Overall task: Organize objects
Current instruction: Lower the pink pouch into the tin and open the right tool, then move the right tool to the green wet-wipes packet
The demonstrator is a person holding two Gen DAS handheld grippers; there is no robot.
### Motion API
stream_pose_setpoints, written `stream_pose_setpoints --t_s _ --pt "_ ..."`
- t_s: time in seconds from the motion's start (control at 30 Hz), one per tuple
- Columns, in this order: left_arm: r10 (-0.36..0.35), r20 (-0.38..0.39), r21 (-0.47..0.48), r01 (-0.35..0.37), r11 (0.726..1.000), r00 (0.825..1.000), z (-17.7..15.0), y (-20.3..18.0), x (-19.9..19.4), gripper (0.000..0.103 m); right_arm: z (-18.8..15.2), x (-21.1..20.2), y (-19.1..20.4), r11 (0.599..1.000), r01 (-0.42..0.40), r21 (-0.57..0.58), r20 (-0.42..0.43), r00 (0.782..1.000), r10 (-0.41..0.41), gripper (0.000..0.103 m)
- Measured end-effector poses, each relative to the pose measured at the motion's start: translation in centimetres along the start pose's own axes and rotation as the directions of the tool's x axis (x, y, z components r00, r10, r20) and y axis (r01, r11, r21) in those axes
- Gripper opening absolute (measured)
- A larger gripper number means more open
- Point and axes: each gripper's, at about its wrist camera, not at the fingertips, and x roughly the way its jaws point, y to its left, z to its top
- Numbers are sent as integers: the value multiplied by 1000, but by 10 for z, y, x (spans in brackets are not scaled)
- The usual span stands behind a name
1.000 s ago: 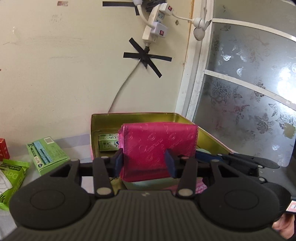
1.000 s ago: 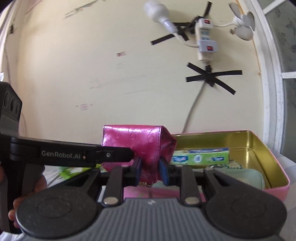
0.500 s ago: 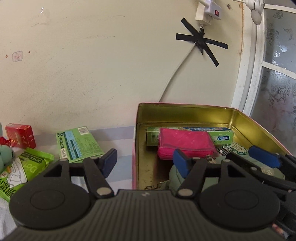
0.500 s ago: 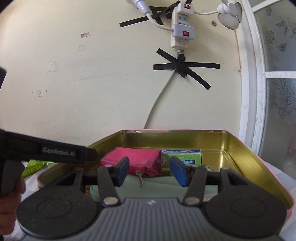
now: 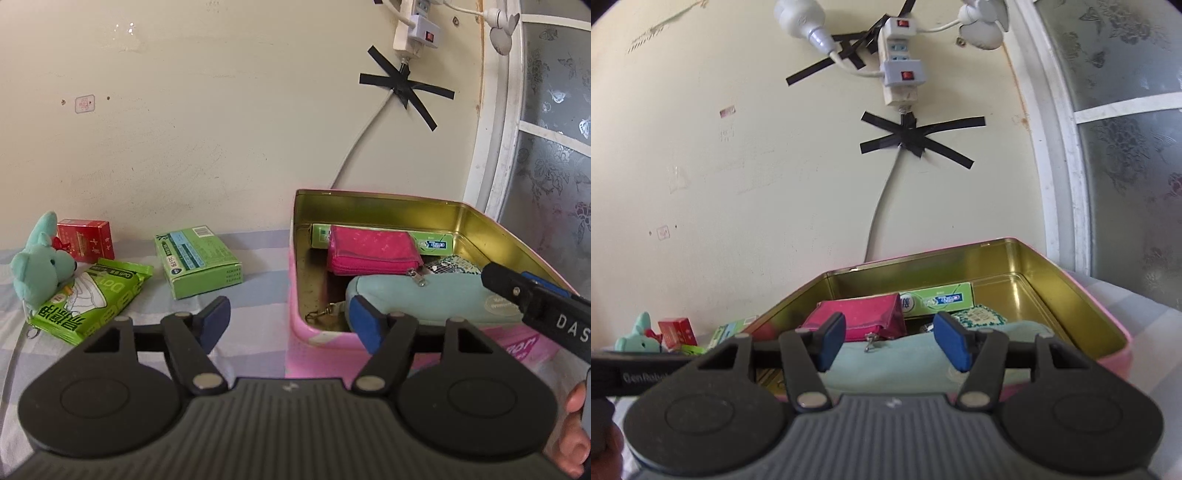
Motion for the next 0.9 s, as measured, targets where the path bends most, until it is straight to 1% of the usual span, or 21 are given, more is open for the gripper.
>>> stream_pose_setpoints --t_s 0.1,0.23,0.4,0.5,0.57,0.7,0.73,0.83,0.9 --pt "-1 18 7 0 1000 1000 -2 1 -9 74 -6 -15 4 1000 1 13 -2 1000 -1 55" --pt "0 -2 20 0 1000 1000 -9 1 -16 75 -12 -33 13 1000 14 -9 12 1000 -14 55" --pt "23 -47 24 -22 999 999 -21 11 -17 75 -21 -37 22 999 -30 20 -67 997 32 55" --pt "45 -84 15 -44 999 995 -28 25 -17 75 -30 -36 37 999 -48 -20 -102 994 46 55" --pt "64 -113 7 -63 998 992 -32 38 -16 75 -34 -34 46 996 -79 -32 -132 988 74 55" --pt "114 -161 3 -115 993 980 -39 71 -14 75 -43 -27 71 987 -145 -68 -192 973 130 55" --pt "129 -174 7 -130 992 976 -41 83 -14 75 -46 -24 79 982 -168 -82 -214 966 147 55" --pt "201 -191 16 -202 979 961 -45 117 -13 75 -57 -13 105 961 -248 -124 -301 932 202 55" --pt "259 -185 -17 -267 964 948 -45 146 -15 76 -65 -3 125 941 -299 -157 -359 905 227 55"
